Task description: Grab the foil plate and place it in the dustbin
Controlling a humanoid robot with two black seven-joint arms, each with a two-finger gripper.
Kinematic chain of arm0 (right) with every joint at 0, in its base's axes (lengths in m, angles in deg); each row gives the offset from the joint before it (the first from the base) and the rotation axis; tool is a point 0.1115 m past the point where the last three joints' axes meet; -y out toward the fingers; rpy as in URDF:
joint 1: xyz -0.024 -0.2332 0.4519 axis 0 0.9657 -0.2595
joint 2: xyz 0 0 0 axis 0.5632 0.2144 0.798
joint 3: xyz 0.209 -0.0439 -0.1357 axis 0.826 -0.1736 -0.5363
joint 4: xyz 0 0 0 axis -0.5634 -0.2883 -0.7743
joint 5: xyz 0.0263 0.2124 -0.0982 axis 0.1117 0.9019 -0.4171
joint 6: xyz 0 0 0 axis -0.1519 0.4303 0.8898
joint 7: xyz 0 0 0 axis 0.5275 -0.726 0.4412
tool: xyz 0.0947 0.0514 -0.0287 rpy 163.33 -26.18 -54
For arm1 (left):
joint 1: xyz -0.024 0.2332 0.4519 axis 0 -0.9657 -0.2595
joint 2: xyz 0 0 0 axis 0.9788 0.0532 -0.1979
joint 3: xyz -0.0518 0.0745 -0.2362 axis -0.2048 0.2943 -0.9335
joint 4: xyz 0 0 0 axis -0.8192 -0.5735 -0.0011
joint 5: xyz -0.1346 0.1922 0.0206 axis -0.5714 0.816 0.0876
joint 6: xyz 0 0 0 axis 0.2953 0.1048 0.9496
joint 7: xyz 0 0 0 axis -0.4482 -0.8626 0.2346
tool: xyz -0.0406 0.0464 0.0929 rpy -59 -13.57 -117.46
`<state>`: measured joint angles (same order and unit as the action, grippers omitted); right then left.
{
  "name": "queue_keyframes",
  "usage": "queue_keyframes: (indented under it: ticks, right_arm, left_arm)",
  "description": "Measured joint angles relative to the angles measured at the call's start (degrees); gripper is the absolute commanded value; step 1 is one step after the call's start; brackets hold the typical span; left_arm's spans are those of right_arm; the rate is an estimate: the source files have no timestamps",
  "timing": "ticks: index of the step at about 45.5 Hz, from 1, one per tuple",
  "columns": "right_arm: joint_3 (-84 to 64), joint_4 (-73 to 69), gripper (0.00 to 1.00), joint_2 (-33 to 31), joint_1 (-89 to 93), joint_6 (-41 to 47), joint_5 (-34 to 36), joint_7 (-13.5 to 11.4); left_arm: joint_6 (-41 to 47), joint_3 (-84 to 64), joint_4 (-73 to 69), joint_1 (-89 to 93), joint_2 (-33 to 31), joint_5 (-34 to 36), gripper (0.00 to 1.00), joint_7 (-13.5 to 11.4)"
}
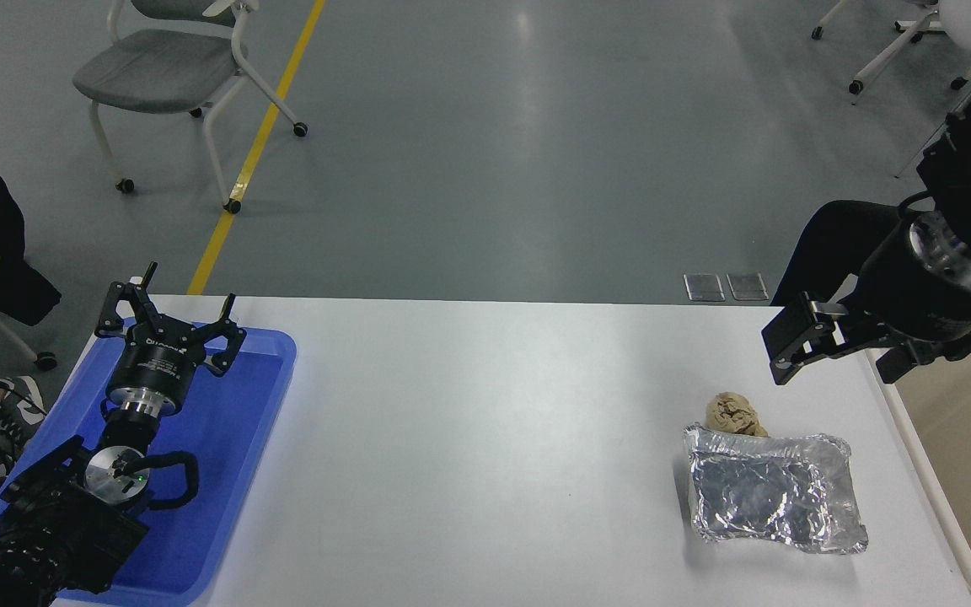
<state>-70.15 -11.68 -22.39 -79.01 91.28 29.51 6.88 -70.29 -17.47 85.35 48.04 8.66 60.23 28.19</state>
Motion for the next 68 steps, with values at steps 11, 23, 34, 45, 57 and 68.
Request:
queue_keyframes:
  ticks: [11, 23, 34, 45, 57, 68]
  right_arm:
    - [0.25, 0.88, 1.0, -4.86, 4.46, -3.41, -8.08, 0.04]
    - [1.63, 5.41, 1.0, -10.85, 13.72, -6.72, -18.81, -0.28]
    - [7.76, 12.69, 1.0, -14.66, 27.13, -10.25, -24.39, -0.36]
    - [16.13, 20.9, 1.0, -16.05, 41.62, -14.2, -27.15, -0.41]
    - [24.26, 27.96, 1.0, -16.17, 54.07, -16.52, -28.11, -0.4]
    - [30.28, 34.2, 1.0, -14.32, 64.13, -19.37, -28.45, -0.4]
  left_arm:
    - [0.0, 0.0, -0.01, 0.0, 0.01, 0.0, 1.0, 0.02]
    - [0.0, 0.0, -0.02, 0.0, 0.01, 0.0, 1.0, 0.01]
    - [0.0, 0.0, 0.0, 0.0, 0.01, 0.0, 1.0, 0.01]
    - [0.0, 0.0, -0.02, 0.0, 0.0, 0.0, 1.0, 0.01]
    - [0.0, 0.0, -0.02, 0.0, -0.04, 0.01, 1.0, 0.01]
    - [0.0, 0.0, 0.0, 0.02, -0.07, 0.0, 1.0, 0.01]
